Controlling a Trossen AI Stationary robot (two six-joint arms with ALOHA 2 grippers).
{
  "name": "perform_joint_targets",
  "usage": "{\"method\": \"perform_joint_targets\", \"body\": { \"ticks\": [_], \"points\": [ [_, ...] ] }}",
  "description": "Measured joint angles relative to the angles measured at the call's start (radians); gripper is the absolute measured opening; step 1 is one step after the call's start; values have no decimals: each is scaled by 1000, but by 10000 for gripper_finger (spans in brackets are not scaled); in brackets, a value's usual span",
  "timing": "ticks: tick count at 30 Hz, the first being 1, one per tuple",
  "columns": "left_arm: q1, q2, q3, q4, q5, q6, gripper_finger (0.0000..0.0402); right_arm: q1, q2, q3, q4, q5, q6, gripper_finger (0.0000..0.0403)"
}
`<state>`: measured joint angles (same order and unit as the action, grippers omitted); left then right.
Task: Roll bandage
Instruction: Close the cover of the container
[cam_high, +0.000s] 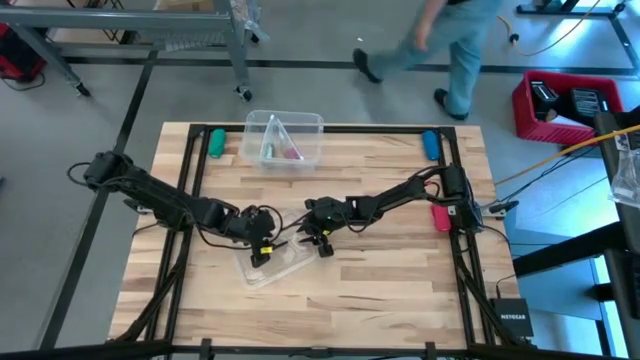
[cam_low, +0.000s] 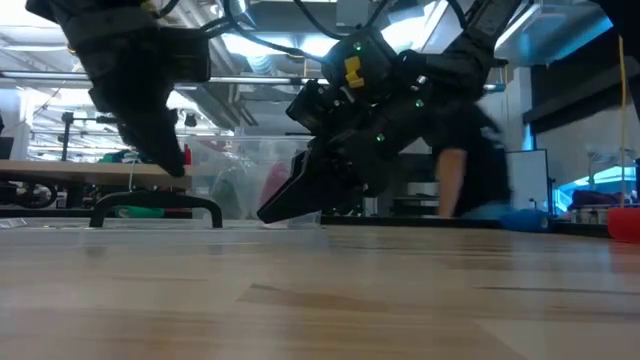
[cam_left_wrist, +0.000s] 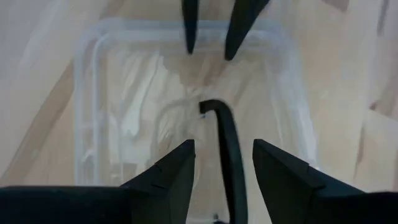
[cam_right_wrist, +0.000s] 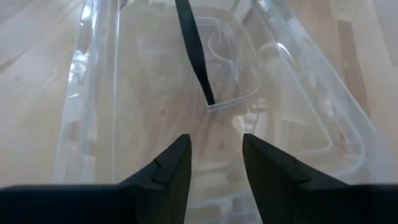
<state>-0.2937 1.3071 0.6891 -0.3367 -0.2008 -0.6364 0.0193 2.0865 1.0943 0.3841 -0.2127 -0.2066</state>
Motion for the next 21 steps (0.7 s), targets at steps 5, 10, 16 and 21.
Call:
{"method": "perform_joint_targets", "body": {
  "ticks": [5, 10, 16, 21],
  "points": [
    [-31, 44, -1, 6, -14, -35, 155, 0, 1, 0, -9, 0, 0, 147],
    [-59, 116, -1, 116, -13, -7, 155, 0, 1, 0, -11, 0, 0, 147],
    [-60, 198, -2, 41, -39, -60, 155, 0, 1, 0, -14, 0, 0, 147],
    [-60, 201, 0, 53, -54, -48, 140, 0, 1, 0, -14, 0, 3, 147]
  ]
}}
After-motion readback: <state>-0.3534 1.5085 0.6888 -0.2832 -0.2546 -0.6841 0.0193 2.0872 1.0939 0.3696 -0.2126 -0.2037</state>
